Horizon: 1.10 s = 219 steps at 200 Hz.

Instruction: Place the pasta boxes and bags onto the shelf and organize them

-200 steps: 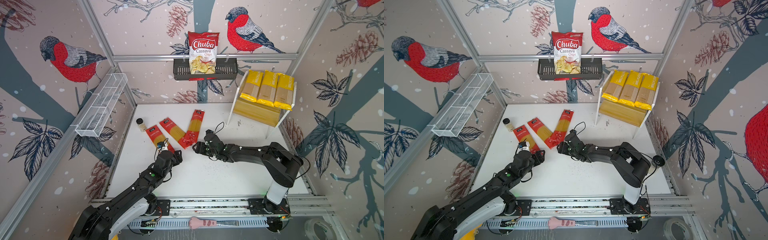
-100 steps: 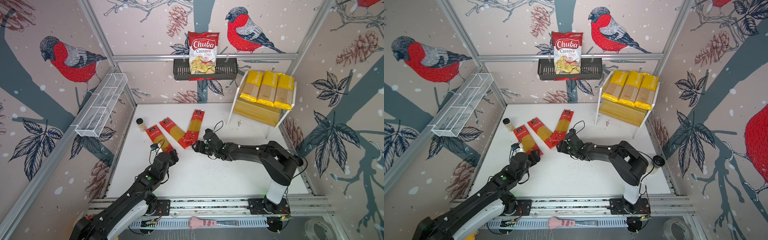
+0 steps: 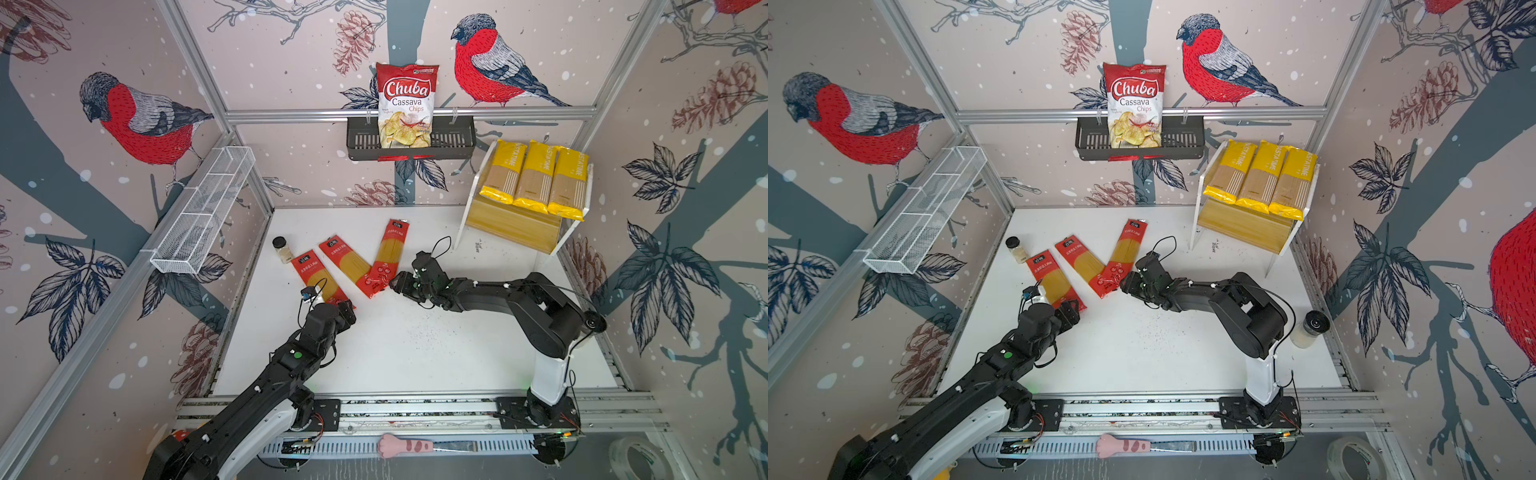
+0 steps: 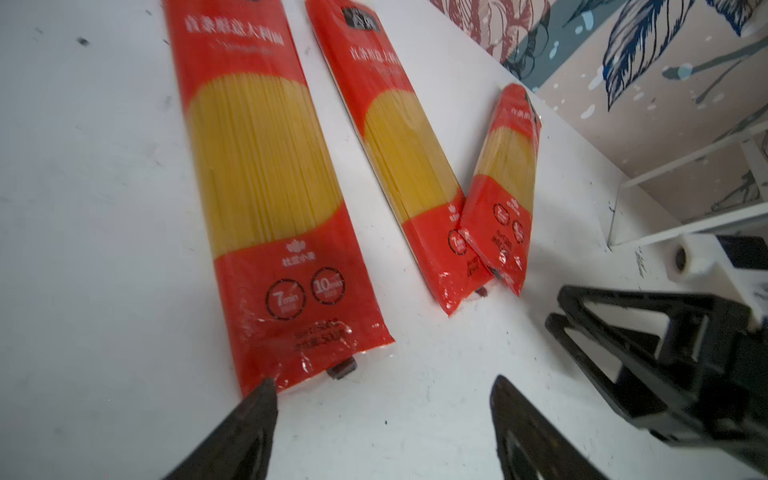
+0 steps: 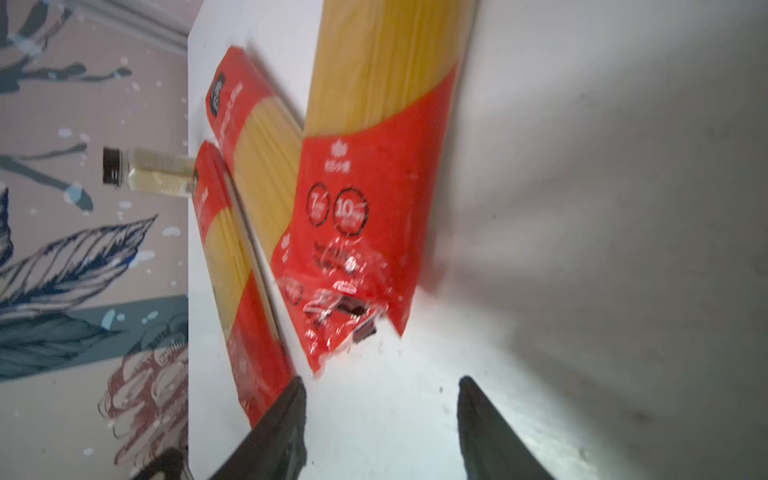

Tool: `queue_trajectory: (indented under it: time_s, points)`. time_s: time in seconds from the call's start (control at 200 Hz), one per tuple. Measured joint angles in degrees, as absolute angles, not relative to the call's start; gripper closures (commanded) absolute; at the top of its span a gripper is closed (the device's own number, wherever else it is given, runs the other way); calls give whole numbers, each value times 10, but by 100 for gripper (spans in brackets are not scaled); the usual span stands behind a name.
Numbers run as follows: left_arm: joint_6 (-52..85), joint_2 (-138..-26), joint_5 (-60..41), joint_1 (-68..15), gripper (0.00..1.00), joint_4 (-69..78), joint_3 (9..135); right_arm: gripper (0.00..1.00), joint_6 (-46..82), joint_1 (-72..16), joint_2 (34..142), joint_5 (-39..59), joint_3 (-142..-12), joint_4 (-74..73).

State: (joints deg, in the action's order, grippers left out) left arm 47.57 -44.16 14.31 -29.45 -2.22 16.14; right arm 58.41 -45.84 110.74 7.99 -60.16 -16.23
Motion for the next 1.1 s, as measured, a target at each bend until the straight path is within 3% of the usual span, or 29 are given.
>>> queue_trajectory:
  time_s: [0.255,0.495,1.096]
  points:
    - [470,-507,97,-323,22,40,178,40,630,-453,1155,80,-658,-186]
    - [466,-520,89,-333,22,58,182,44,635,-441,1188,80,-684,-192]
    - [465,-521,86,-343,23,71,180,87,645,-429,1184,130,-626,-253]
